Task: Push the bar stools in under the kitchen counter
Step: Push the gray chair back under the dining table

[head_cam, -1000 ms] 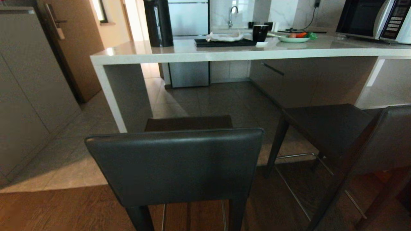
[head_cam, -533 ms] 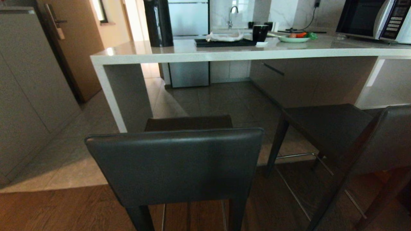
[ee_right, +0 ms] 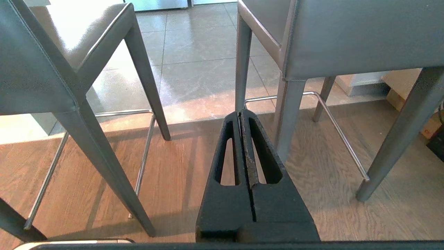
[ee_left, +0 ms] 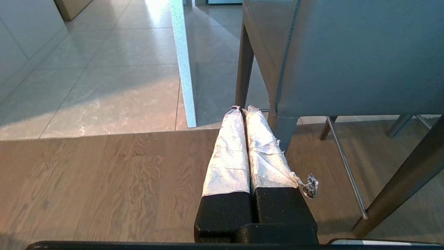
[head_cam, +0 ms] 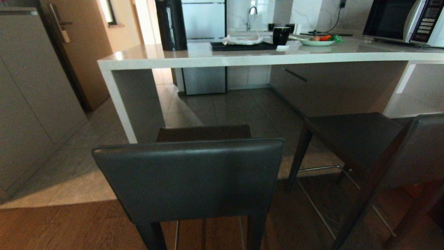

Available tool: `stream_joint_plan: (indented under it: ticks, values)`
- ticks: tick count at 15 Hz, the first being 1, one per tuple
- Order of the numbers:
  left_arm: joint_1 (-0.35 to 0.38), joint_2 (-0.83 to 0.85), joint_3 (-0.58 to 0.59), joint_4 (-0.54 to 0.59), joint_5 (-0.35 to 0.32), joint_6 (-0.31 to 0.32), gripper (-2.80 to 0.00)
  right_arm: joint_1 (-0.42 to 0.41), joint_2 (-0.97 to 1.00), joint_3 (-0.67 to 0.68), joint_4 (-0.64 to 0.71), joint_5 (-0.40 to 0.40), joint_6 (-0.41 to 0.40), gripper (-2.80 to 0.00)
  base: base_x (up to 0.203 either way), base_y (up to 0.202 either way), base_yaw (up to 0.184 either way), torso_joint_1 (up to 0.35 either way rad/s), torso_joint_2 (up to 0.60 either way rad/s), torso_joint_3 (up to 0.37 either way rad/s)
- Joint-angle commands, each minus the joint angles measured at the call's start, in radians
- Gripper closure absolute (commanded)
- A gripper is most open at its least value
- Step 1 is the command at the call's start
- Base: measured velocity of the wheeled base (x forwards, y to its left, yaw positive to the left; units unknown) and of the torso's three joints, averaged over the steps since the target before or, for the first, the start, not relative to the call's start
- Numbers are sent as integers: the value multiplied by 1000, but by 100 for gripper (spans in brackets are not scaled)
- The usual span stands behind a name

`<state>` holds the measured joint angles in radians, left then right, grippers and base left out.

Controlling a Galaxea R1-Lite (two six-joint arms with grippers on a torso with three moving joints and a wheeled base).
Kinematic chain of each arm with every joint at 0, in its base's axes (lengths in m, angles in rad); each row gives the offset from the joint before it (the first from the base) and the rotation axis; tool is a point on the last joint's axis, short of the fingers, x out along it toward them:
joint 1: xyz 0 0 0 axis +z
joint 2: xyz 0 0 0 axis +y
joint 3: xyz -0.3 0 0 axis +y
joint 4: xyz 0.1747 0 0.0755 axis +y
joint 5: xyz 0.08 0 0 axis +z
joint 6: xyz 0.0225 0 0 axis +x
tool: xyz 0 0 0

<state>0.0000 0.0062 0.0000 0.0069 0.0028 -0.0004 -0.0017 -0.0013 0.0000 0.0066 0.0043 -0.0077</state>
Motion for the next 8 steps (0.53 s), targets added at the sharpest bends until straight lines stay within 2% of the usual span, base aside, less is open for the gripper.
stream_joint_plan:
  ticks: [1,8]
  values:
    - [-2,0,0,0,0,-7,0,0,0,0,0,0,-4,0,0,0,0,0,0,0]
    - [-2,0,0,1,0,-7,0,0,1,0,1,0,2,0,0,0,0,0,0,0]
